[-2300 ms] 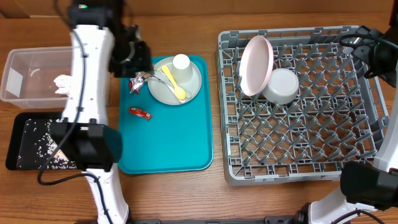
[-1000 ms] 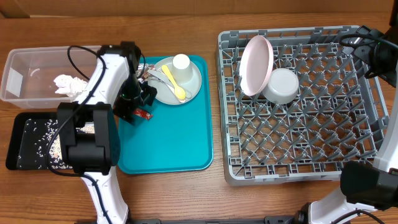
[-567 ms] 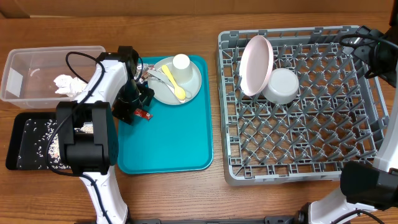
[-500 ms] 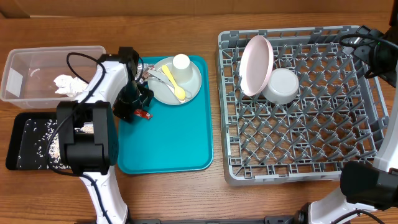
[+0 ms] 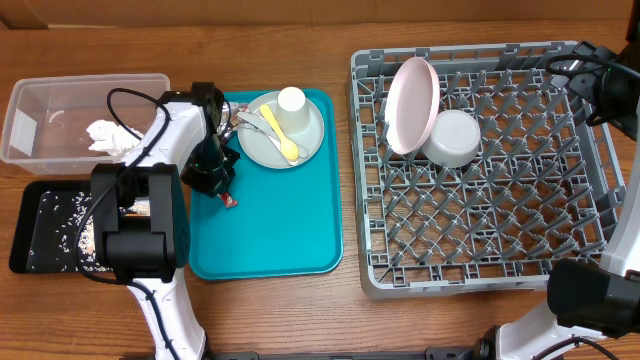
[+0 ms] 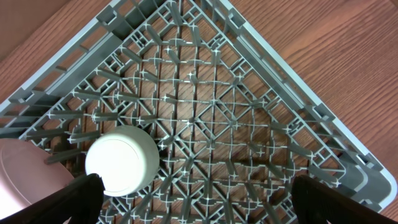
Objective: Sort waste into correct bins and load items into the dishwasher rack
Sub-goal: 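Carry the red wrapper into the clear plastic bin and release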
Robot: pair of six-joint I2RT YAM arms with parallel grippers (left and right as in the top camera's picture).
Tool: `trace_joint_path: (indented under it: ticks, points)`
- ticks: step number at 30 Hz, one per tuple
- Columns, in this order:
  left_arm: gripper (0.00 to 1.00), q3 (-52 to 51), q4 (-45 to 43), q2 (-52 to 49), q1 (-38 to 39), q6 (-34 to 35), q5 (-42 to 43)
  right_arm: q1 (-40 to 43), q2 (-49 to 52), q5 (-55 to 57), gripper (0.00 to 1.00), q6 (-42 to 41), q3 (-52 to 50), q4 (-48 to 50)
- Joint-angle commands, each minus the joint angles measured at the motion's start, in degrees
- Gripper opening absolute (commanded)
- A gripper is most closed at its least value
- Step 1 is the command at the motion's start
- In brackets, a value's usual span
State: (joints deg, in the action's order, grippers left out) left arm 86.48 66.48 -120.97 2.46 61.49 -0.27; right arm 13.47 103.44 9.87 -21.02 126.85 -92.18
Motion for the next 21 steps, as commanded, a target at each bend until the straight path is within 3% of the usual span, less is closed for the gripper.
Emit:
trace_joint_path:
  ticks: [1,12,18,21]
  points:
    - [0.04,4.70,3.61,0.35,-0.61,-1.44,-1.68,0.15,-0.46,0.59,1.00,-0.42,-0.15,0.37]
    - [0.04,30.40,20.39,2.49,-0.52,-9.46,-1.27,0.15,-0.46,0.59,1.00,-0.42,-0.15,0.37]
    - [0.04,42.95,21.11,3.87,-4.87,-11.58,-5.11,0.15,-0.46,0.59,1.00,-0.42,-0.15,0.35]
    - [0.04,45.31,17.09,3.87,-10.43,-12.04,-12.61,0.15,-0.46,0.59,1.00,-0.42,-0.15,0.35]
